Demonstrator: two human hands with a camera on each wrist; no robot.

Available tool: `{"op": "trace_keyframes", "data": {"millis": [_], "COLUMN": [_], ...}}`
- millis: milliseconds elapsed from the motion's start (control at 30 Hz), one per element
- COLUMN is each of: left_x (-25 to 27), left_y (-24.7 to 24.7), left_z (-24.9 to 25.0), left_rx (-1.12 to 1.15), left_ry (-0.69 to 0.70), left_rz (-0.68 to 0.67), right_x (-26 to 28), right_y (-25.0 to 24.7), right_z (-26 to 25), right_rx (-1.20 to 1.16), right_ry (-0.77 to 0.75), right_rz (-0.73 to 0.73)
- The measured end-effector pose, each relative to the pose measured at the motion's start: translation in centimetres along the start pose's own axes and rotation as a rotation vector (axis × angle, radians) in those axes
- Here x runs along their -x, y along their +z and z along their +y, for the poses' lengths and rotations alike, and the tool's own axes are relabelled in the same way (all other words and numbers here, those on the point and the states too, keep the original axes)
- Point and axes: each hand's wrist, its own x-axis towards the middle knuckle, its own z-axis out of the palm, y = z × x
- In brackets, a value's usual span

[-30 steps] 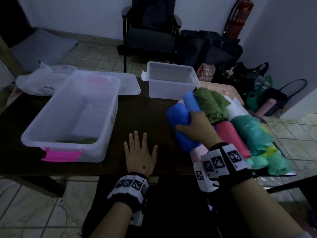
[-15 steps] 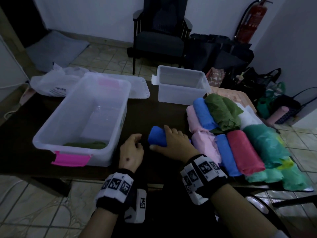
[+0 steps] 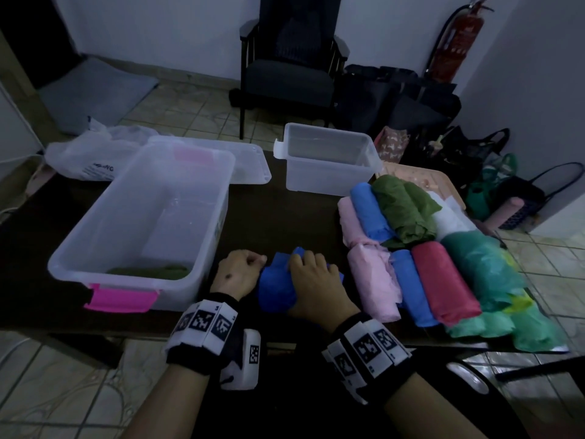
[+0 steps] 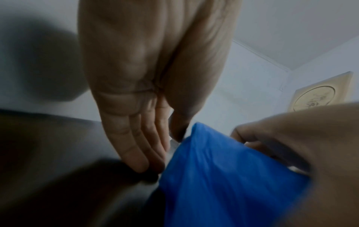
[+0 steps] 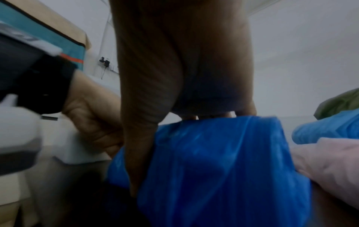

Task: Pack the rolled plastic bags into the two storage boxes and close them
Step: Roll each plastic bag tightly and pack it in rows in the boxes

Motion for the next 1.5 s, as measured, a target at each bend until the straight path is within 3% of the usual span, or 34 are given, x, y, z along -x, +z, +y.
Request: {"op": "trace_keyframes", "data": {"millis": [233, 400, 533, 633, 733, 967, 1133, 1333, 1433, 1500], "left_x": [-0.6, -0.6, -0.3, 0.0, -0.4, -1.0, -1.3, -1.6, -2.0, -2.2], "left_y": [0.0, 1.0, 0.5, -0.4, -1.0, -1.1, -0.8, -1.7, -1.2, -0.6], "left_z": [2.5, 3.1, 3.2, 4.6, 6.0, 6.4, 6.7, 8.1, 8.2, 7.7], "left_rx": [-0.213, -0.374, -0.267, -0.149, -0.019, 0.038, 0.044, 0.044, -0.109, -0.316], "left_ry": [0.044, 0.085, 0.136, 0.19, 0.232, 0.251, 0.185, 0.302, 0.352, 0.397], "left_rz": [-0.2, -0.332, -0.212, -0.044, 0.071, 0.119, 0.081, 0.282, 0.346, 0.252], "right_x": [1.1, 1.3, 1.5, 1.4, 1.2, 0.7, 0.4, 0.5, 0.4, 0.2], "right_y": [0.4, 0.6, 0.9, 0.5, 0.0, 0.5, 1.0, 1.0, 1.2, 1.2], "right_z": [0.3, 0.4, 0.6, 0.8, 1.1, 2.2, 1.9, 1.8, 1.9, 2.0], "right_rx": [-0.183, -0.077, -0.094, 0.045, 0.138, 0.117, 0.118, 0.134, 0.053, 0.025], "right_ry": [-0.023, -0.115, -0.175, -0.227, -0.276, -0.286, -0.256, -0.285, -0.271, -0.279], "right_rz": [-0.181, -0.139, -0.018, 0.124, 0.176, 0.111, 0.078, 0.039, -0.006, -0.041]}}
